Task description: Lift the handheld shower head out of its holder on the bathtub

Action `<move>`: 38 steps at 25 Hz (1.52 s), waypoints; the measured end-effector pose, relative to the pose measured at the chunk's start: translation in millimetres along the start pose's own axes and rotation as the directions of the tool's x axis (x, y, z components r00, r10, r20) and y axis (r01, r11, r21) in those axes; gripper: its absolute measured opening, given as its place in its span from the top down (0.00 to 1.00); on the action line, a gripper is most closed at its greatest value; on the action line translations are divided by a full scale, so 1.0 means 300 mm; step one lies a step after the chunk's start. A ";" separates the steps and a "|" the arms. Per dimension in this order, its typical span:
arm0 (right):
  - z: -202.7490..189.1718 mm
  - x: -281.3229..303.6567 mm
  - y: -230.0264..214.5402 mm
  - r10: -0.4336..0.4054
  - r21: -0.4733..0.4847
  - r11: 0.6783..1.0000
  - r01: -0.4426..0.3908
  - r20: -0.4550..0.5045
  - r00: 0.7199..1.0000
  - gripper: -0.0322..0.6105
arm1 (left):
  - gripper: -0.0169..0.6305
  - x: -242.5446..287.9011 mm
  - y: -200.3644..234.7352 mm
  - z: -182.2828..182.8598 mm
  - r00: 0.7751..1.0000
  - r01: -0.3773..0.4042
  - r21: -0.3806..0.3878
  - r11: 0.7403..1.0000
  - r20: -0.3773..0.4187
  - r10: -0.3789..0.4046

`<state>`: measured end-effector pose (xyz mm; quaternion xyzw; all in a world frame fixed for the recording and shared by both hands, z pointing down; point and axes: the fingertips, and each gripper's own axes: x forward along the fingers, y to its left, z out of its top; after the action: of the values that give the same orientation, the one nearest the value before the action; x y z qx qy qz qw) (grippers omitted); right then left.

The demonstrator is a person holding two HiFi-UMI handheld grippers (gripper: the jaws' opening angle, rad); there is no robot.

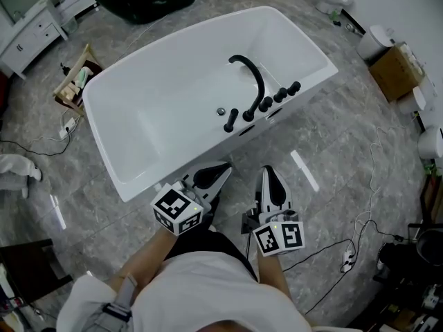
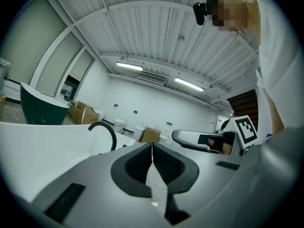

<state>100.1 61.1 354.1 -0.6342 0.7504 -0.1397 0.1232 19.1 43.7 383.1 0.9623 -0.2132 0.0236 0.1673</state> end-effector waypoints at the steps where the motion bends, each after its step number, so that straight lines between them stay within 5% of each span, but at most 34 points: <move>1: 0.000 0.012 -0.006 0.001 0.002 1.000 -0.001 -0.004 1.000 0.92 | 0.96 0.008 0.009 0.003 1.000 -0.001 -0.002 1.000 -0.001 0.001; 38: 0.147 0.548 -0.178 0.057 -0.079 0.995 -0.058 -0.012 0.998 0.91 | 0.96 0.371 0.451 0.232 0.999 -0.003 -0.019 1.000 0.045 0.003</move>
<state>138.0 -111.6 331.5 -0.6161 0.7738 -0.1092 0.0984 61.9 -139.6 372.5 0.9607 -0.2186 0.0000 0.1713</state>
